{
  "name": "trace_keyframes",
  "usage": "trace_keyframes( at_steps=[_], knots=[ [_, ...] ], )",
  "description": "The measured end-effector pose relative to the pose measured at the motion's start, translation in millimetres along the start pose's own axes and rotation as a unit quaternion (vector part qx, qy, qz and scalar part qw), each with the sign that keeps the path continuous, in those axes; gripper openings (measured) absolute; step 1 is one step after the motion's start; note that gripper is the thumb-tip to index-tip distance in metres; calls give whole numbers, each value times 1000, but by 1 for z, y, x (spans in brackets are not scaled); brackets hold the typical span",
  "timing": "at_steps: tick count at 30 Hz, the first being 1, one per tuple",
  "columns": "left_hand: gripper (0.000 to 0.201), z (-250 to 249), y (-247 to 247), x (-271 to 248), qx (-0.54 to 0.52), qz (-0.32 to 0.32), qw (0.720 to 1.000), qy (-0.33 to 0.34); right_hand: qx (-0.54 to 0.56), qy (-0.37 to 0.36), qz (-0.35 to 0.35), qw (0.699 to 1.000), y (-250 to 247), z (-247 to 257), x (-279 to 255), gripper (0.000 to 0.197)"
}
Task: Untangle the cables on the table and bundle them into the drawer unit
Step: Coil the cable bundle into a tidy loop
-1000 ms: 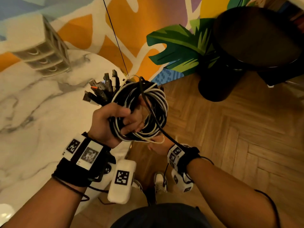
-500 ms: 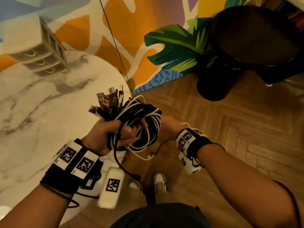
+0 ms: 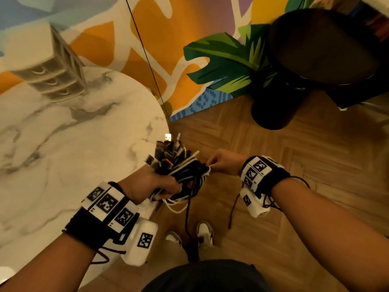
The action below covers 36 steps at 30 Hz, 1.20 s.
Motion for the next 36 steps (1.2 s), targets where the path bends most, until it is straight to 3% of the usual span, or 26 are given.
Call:
trace_keyframes(
  at_steps=[2, 5, 10, 13, 16, 18, 21, 24, 30, 32, 36],
  knots=[
    [27, -6, 13, 2, 35, 15, 999, -2, 1, -7, 5, 1000, -5, 8, -1, 24],
    [37, -7, 5, 11, 113, -13, 993, 36, 11, -19, 8, 1000, -16, 19, -13, 21],
    [16, 14, -3, 18, 186, -37, 980, 64, 83, -21, -44, 995, -27, 43, -35, 41],
    [28, 32, -20, 25, 238, -130, 962, 39, 72, -40, -142, 986, -25, 60, -42, 43],
    [17, 38, -20, 26, 124, -217, 968, 29, 174, -48, -194, 964, -26, 58, -45, 40],
    [14, 33, -13, 25, 36, -239, 969, 42, 351, -23, -168, 921, -17, 42, -39, 32],
    [16, 36, -8, 28, 13, -231, 972, 46, 569, 42, -128, 811, 8, 25, -33, 21],
    [19, 44, -10, 29, 14, -225, 974, 28, 613, 74, -123, 777, 22, 20, -30, 17],
    [15, 53, -31, 30, 121, -245, 962, -3, 619, 116, -43, 776, 51, 20, -26, 28],
    [16, 55, -31, 30, 137, -237, 962, -17, 586, 108, -49, 802, 50, 24, -26, 32],
    [9, 51, -29, 30, 170, -221, 960, -11, 433, 56, -148, 887, 26, 27, -25, 35]
  ],
)
Point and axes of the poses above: each hand's wrist, its own x-axis towards the middle knuckle, its own y-axis out of the palm, z = x × y, the point moved 10 cm from there along x, towards the middle knuckle, and after that the axes turned 12 degrees about y, right-handed, at the moved point
